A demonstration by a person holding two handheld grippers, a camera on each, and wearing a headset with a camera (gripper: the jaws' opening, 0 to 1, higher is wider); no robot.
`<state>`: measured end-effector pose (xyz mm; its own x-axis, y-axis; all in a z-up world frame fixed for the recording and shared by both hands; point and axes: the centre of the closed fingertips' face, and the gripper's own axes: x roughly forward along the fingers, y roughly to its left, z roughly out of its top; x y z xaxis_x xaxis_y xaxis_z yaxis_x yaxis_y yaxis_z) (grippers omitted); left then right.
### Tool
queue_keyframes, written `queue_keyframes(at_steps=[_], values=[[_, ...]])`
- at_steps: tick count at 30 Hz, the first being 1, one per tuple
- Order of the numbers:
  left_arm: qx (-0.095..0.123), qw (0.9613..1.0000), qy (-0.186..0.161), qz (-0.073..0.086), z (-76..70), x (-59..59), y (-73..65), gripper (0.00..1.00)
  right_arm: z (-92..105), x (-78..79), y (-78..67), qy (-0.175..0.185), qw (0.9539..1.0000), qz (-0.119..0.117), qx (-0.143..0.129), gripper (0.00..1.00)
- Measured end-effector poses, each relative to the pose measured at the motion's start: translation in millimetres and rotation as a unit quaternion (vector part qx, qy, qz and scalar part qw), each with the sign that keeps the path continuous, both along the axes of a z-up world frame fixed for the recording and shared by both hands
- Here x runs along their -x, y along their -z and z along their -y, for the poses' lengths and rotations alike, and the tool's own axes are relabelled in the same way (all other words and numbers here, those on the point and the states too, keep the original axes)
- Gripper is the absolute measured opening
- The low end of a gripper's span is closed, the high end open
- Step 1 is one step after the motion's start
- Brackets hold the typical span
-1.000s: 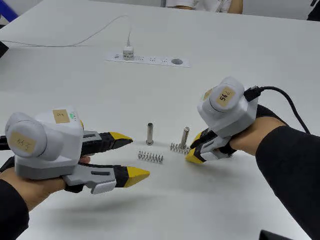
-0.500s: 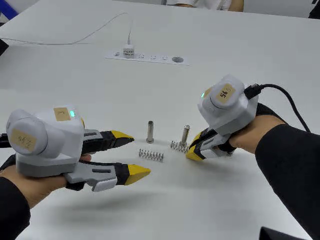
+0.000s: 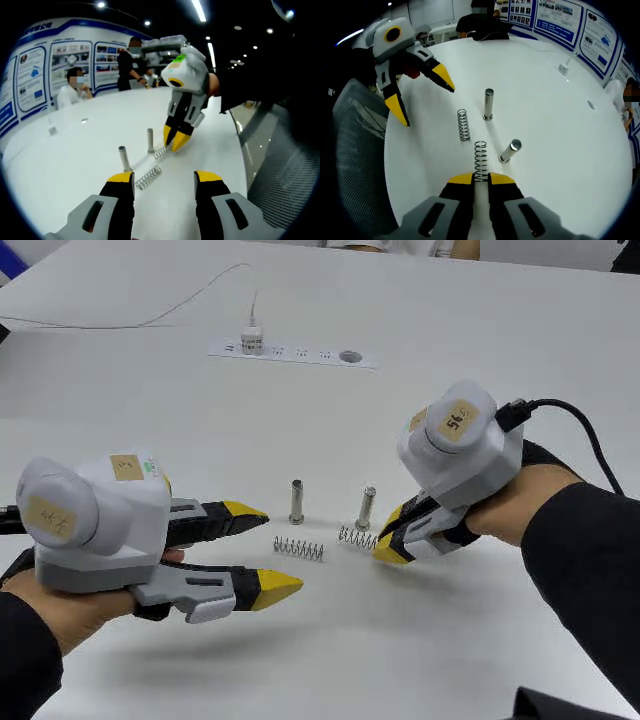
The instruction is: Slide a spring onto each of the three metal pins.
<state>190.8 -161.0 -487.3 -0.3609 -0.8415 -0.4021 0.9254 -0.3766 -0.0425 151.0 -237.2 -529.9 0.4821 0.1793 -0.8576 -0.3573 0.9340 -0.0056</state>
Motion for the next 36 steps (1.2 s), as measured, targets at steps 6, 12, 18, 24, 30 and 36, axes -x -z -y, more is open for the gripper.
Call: queue_keyframes(at_steps=[6, 12, 18, 24, 30, 36], values=[[0.0, 1.0, 0.007, 0.0, 1.7, 4.7, 0.6, 0.49, -7.5, 4.6, -18.1, -0.012, 0.9999, 0.005, 0.002, 0.12], [-0.004, 0.9999, 0.016, -0.001, 3.7, 10.0, 1.6, 0.49, -18.0, 9.3, -32.7, -0.039, 0.9992, 0.006, 0.008, 0.12], [-0.004, 0.9995, 0.032, 0.003, 6.5, 19.0, 0.6, 0.48, -28.6, 12.8, -39.4, -0.073, 0.9972, 0.003, 0.018, 0.12], [-0.001, 0.9988, 0.047, 0.008, 10.0, 27.1, -3.4, 0.46, -39.7, 14.8, -41.1, -0.1, 0.9948, -0.001, 0.018, 0.12], [0.002, 0.9979, 0.064, 0.013, 12.6, 34.4, -6.0, 0.42, -48.3, 14.2, -45.4, -0.126, 0.9918, 0.0, 0.024, 0.12], [0.007, 0.9966, 0.08, 0.018, 15.6, 42.1, -8.9, 0.35, -53.4, 12.5, -49.5, -0.141, 0.9895, 0.002, 0.03, 0.12]])
